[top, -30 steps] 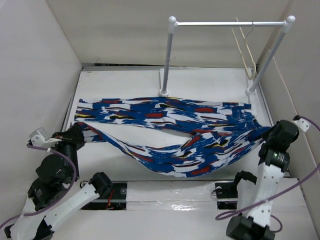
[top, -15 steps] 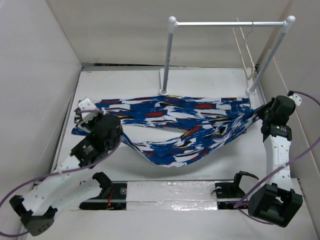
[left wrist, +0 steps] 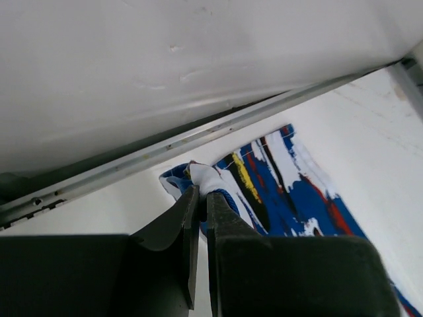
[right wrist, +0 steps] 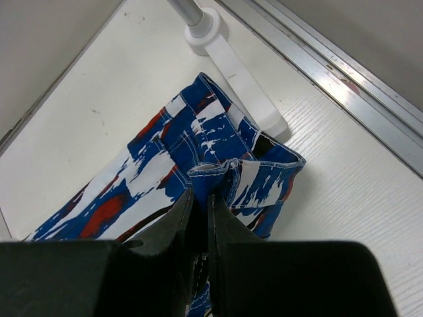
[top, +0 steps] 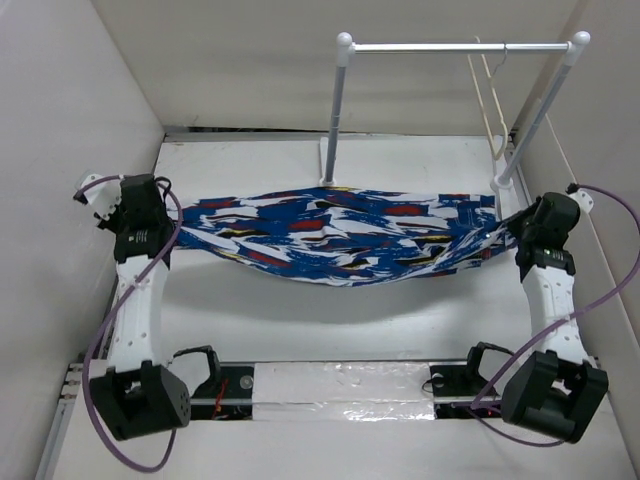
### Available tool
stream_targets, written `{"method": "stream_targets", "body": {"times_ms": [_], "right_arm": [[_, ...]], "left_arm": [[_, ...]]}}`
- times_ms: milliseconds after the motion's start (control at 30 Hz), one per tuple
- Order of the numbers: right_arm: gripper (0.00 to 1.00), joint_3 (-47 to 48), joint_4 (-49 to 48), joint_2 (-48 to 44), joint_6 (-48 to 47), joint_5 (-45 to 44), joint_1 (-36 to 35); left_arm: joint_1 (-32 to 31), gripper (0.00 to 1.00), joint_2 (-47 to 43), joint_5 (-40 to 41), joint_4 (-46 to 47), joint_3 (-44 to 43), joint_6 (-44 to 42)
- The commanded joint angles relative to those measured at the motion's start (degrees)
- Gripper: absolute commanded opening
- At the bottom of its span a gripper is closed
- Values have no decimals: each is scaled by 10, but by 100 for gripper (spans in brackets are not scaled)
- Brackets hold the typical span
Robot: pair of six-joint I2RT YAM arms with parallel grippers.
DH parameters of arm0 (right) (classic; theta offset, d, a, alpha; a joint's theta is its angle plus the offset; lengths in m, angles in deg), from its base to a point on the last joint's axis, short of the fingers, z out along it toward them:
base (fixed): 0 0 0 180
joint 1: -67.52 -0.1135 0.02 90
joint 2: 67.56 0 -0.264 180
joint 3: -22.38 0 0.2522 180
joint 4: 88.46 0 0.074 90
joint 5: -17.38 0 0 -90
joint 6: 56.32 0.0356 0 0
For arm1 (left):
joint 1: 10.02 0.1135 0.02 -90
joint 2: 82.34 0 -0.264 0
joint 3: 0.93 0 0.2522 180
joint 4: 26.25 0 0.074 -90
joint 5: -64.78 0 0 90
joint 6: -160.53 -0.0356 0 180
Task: Place the trousers on the hanger
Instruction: Fold the trousers at the center of the board.
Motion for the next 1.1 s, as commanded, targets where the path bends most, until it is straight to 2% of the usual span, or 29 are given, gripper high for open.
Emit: {"method": "stream_targets", "body": {"times_ms": [0,100,167,267,600,967,1067], "right_arm": [[0,42,-62,33,-3,-5,15],[0,52,-71,55,-4,12,26],[0,58,-87,75,-3,19,32],[0,79,-93,105,0,24,38],[0,164,-123,220,14,8,23],[1,242,-151,336,15,-11,-7],[1,254,-174,362,15,-5,-12]], "left_arm": [[21,0,57,-22,5,-15,9],[29,0,111,8,-2,-27,5],[64,0,141,-15,-15,-39,7],[78,0,191,-22,-19,-64,13],[78,0,326,-19,-32,-196,-1],[73,0,452,-45,-6,-284,-16],[67,4,475,-45,14,-296,-28]]}}
